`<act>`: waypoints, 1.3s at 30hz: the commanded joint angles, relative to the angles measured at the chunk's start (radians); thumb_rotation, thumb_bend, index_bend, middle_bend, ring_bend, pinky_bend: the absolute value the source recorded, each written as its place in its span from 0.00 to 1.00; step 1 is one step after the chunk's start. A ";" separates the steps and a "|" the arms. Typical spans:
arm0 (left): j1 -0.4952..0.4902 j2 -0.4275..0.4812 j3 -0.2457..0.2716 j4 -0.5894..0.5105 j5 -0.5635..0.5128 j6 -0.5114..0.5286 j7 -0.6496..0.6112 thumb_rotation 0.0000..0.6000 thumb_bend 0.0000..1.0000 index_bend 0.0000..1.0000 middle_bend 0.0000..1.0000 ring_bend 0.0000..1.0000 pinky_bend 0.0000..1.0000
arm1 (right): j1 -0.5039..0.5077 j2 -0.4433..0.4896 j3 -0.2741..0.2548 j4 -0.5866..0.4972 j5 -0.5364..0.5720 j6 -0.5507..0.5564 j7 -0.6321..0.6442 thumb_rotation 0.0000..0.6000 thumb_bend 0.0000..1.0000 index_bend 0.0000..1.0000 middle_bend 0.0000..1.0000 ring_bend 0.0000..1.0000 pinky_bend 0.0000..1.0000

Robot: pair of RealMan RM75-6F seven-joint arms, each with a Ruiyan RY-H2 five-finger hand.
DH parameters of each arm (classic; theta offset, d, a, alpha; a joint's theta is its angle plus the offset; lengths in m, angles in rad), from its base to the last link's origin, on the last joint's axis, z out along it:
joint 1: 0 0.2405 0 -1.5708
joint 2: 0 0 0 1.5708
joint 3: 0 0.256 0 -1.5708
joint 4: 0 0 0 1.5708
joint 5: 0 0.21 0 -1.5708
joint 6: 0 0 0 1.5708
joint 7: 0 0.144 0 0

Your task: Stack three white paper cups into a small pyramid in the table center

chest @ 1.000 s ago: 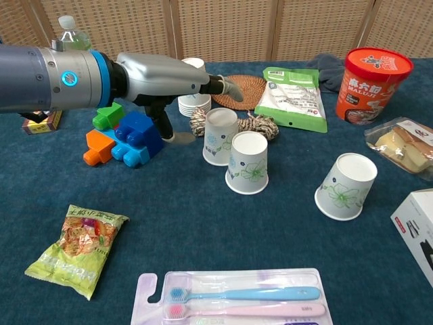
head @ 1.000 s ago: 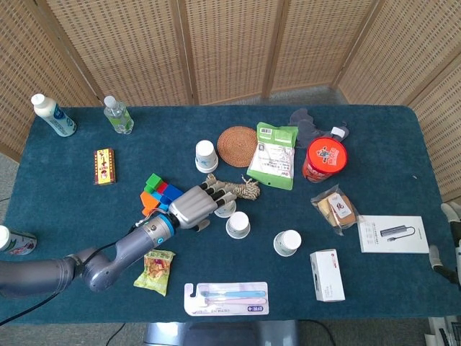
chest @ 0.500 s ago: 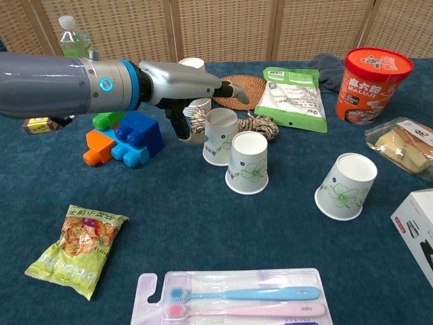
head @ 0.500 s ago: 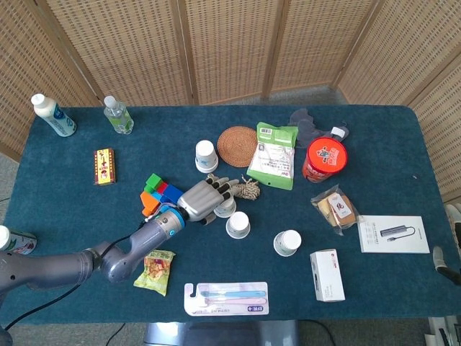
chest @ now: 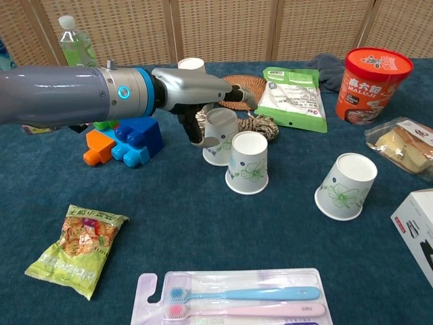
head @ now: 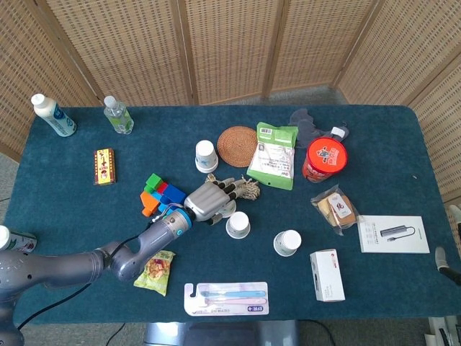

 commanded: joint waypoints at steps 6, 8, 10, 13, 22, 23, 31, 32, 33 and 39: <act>-0.002 -0.017 0.000 0.024 0.017 0.009 -0.011 1.00 0.45 0.23 0.02 0.05 0.42 | -0.002 0.001 0.001 -0.003 0.004 0.001 0.000 1.00 0.51 0.00 0.00 0.00 0.00; -0.001 -0.021 0.001 0.031 0.020 0.013 -0.012 1.00 0.45 0.26 0.04 0.08 0.45 | -0.002 0.000 0.002 -0.003 0.006 0.000 0.000 1.00 0.51 0.00 0.00 0.00 0.00; 0.000 -0.027 0.002 0.040 0.024 0.018 -0.013 1.00 0.45 0.30 0.06 0.12 0.48 | -0.001 0.000 0.002 -0.003 0.008 -0.002 0.000 1.00 0.51 0.00 0.00 0.00 0.00; 0.003 -0.037 0.002 0.053 0.031 0.020 -0.023 1.00 0.45 0.34 0.09 0.16 0.51 | 0.000 0.000 0.003 -0.004 0.010 -0.004 -0.001 1.00 0.51 0.00 0.00 0.00 0.00; 0.018 -0.052 0.003 0.076 0.068 0.042 -0.058 1.00 0.45 0.44 0.13 0.24 0.58 | -0.002 0.002 0.004 -0.009 0.013 -0.002 -0.006 1.00 0.51 0.00 0.00 0.00 0.00; 0.021 -0.050 0.003 0.074 0.070 0.044 -0.061 1.00 0.46 0.44 0.13 0.24 0.58 | -0.002 0.003 0.004 -0.010 0.013 -0.001 -0.007 1.00 0.51 0.00 0.00 0.00 0.00; 0.047 -0.009 0.001 0.022 0.076 0.044 -0.108 1.00 0.46 0.46 0.14 0.25 0.60 | 0.000 0.002 0.005 -0.011 0.013 -0.004 -0.010 1.00 0.51 0.00 0.00 0.00 0.00; 0.049 -0.006 0.002 0.019 0.080 0.046 -0.109 1.00 0.46 0.46 0.15 0.26 0.60 | 0.001 0.002 0.005 -0.012 0.013 -0.006 -0.010 1.00 0.51 0.00 0.00 0.00 0.00; 0.051 -0.003 0.002 0.017 0.082 0.047 -0.111 1.00 0.46 0.47 0.15 0.26 0.60 | 0.002 0.001 0.005 -0.012 0.011 -0.006 -0.009 1.00 0.51 0.00 0.00 0.00 0.00; 0.057 0.007 -0.001 0.001 0.088 0.042 -0.135 1.00 0.45 0.49 0.15 0.26 0.61 | 0.003 0.002 0.006 -0.016 0.012 -0.006 -0.015 1.00 0.51 0.00 0.00 0.00 0.00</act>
